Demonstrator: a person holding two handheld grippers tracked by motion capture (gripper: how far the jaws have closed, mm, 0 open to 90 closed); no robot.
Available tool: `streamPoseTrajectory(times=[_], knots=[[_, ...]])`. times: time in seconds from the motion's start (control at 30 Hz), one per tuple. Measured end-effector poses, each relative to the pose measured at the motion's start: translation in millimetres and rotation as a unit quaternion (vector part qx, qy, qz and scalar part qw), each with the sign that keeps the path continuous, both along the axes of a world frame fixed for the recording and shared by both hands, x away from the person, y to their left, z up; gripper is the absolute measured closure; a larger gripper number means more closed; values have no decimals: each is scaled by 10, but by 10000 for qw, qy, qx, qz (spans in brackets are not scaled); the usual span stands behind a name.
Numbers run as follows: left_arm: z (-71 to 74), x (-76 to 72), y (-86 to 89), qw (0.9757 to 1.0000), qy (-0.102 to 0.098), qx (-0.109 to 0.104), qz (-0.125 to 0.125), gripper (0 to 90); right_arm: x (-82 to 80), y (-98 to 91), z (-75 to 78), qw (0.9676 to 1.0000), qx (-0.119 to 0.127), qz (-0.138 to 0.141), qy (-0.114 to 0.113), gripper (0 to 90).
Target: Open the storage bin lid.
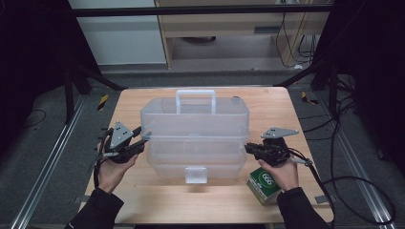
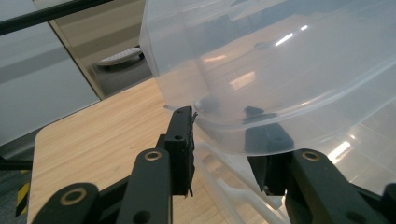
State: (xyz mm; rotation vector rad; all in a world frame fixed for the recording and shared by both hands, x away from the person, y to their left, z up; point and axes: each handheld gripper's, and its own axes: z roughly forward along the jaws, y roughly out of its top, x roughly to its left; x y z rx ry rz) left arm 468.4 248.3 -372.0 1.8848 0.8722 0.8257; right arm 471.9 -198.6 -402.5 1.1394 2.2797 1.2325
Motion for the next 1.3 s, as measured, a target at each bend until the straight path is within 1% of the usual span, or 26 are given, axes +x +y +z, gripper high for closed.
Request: streamPoseTrajectory(times=[0.13,0.17,0.2,0.23,0.27,0.3,0.33,0.37,0.4,0.43,0.47,0.53,0.67,0.7,0.73,0.77,0.87,0.9,1.13,1.17,1.2,1.23,1.27,1.3], knots=[[9,6,1,10000,11,-6,3,625,10,25,-28,10000,-46,-5,84,814],[11,9,2,10000,12,-20,2,626,13,33,-34,9999,-24,-13,149,813],[13,12,2,10000,17,-44,4,626,21,39,-48,9999,-44,-13,146,812],[16,9,2,9999,83,-80,28,625,25,45,-58,9998,-47,-10,178,810],[21,12,1,9999,80,-89,36,627,31,53,-71,9998,-63,13,202,807],[31,25,4,10000,23,-75,16,628,32,60,-82,9998,-69,-1,200,800],[36,23,4,9999,74,-96,36,629,33,59,-82,9997,-59,-12,219,801],[55,37,6,9999,79,-111,39,632,36,55,-80,9997,-52,0,233,802],[68,45,6,9999,77,-113,47,634,38,49,-83,9997,-11,-13,261,801],[88,63,4,10000,1,-78,31,637,41,43,-87,9996,35,-27,291,798],[96,70,2,10000,-11,-63,20,639,51,27,-98,9993,157,-33,343,796],[119,90,3,9999,-22,-101,23,641,57,6,-111,9987,287,-66,414,795],[176,137,0,9999,-29,-148,40,647,55,16,-103,9989,236,-62,408,795],[187,142,-3,9998,10,-173,69,649,55,17,-105,9990,227,-57,392,795],[201,162,-1,9998,-40,-187,56,650,53,17,-105,9989,228,-62,393,795],[213,170,1,9997,25,-239,78,651,52,17,-103,9989,238,-65,407,795],[247,210,4,9994,29,-337,92,652,51,21,-105,9991,202,-69,372,795],[255,220,3,9993,23,-354,100,652,51,26,-100,9990,190,-81,395,795],[353,323,-19,9990,-25,-413,196,658,53,31,-96,9990,183,-97,397,796],[363,337,-18,9989,-19,-432,206,658,53,31,-97,9990,185,-97,400,796],[369,345,-25,9985,25,-497,249,659,52,30,-98,9990,185,-98,397,796],[378,355,-22,9985,21,-480,260,659,49,30,-98,9989,195,-107,419,796],[387,376,-25,9985,-40,-491,234,660,49,29,-98,9989,193,-100,411,796],[398,390,-28,9984,-47,-495,255,661,48,31,-100,9990,187,-95,390,796]])
